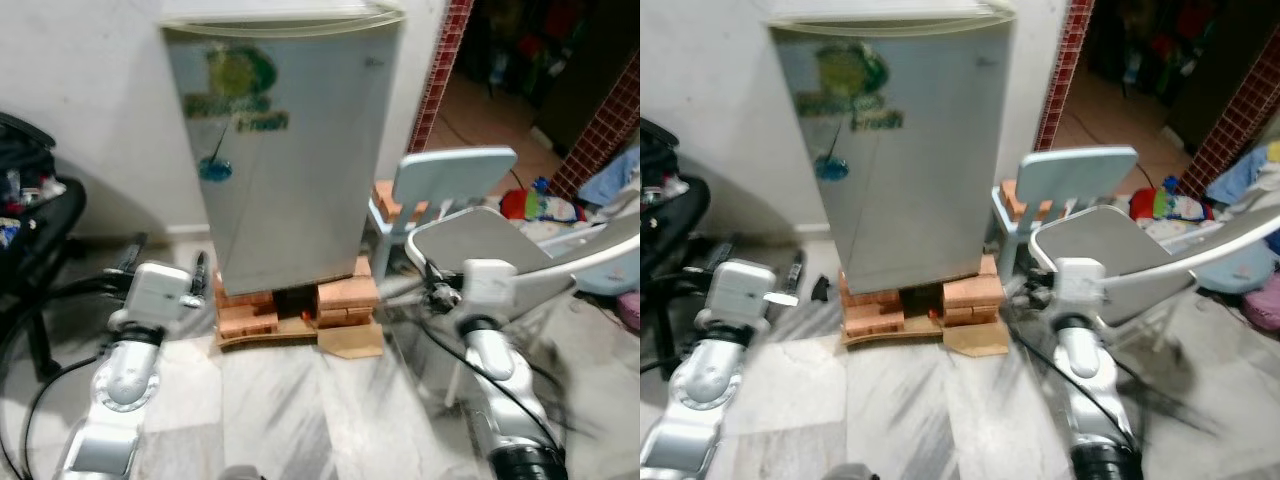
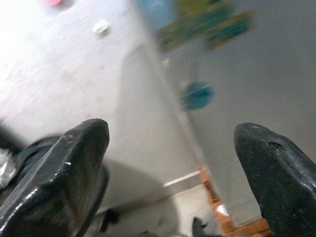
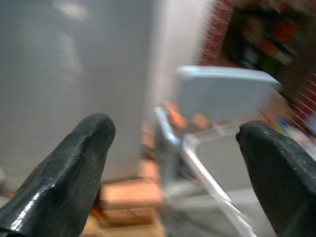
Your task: Restocking fridge
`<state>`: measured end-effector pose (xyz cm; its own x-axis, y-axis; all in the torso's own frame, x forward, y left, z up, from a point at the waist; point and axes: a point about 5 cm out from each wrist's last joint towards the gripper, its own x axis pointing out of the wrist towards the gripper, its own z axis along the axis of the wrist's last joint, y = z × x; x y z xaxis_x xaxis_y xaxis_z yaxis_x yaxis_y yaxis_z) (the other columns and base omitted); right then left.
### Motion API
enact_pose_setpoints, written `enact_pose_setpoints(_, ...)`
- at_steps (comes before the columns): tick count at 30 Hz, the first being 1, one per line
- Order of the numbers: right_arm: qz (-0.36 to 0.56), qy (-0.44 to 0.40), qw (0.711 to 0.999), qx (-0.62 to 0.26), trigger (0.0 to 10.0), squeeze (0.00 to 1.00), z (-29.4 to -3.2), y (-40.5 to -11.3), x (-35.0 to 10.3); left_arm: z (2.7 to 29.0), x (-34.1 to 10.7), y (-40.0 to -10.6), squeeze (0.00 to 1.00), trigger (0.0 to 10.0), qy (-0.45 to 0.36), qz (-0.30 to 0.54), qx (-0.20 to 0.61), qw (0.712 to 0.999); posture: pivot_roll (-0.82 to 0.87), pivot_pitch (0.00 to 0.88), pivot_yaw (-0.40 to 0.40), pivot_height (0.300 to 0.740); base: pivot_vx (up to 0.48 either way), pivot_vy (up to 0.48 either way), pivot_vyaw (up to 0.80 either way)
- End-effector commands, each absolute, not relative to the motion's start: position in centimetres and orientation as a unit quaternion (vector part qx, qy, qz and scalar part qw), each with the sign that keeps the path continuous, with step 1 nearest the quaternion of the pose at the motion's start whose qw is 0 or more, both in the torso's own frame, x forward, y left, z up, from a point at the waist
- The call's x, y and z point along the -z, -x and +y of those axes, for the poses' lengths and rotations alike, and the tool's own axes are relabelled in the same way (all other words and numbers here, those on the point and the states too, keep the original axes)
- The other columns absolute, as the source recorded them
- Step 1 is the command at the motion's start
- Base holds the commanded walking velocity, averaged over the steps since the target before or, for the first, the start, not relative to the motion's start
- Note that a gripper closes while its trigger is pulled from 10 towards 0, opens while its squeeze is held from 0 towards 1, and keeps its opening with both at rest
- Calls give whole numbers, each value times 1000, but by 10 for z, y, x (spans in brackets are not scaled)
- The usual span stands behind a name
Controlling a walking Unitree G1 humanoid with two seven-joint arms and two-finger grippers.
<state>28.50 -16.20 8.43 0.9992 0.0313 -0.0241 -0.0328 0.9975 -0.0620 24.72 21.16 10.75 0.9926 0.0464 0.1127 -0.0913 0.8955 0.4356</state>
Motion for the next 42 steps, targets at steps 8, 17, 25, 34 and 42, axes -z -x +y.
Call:
enact_pose_setpoints(8, 15, -6, 1000, -13, 10000, 0, -165, -289, -84, 185, -100, -253, 0, 10000, -118, -34, -8, 992, 106, 0, -34, 740, 0, 480, 0)
enact_pose_setpoints(17, -6, -6, 1000, -17, 10000, 0, -157, -295, -93, 181, -103, -264, 0, 10000, -89, -32, 16, 995, 94, 0, -31, 740, 0, 480, 0)
enact_pose_setpoints(25, -1, -17, 1000, -24, 10000, 0, -149, -294, -89, 170, -97, -261, 0, 10000, -73, -16, 45, 996, 95, 0, -30, 740, 0, 479, -770)
enact_pose_setpoints(34, -2, -11, 1000, -19, 10000, 0, -155, -299, -90, 160, -99, -261, 0, 10000, -60, -19, 59, 996, 102, 0, -40, 740, 0, 470, -800)
enact_pose_setpoints(42, 2, -12, 1000, -21, 10000, 0, -150, -297, -86, 157, -97, -263, 0, 10000, -63, -20, 68, 995, 103, 0, -40, 740, 0, 454, -800)
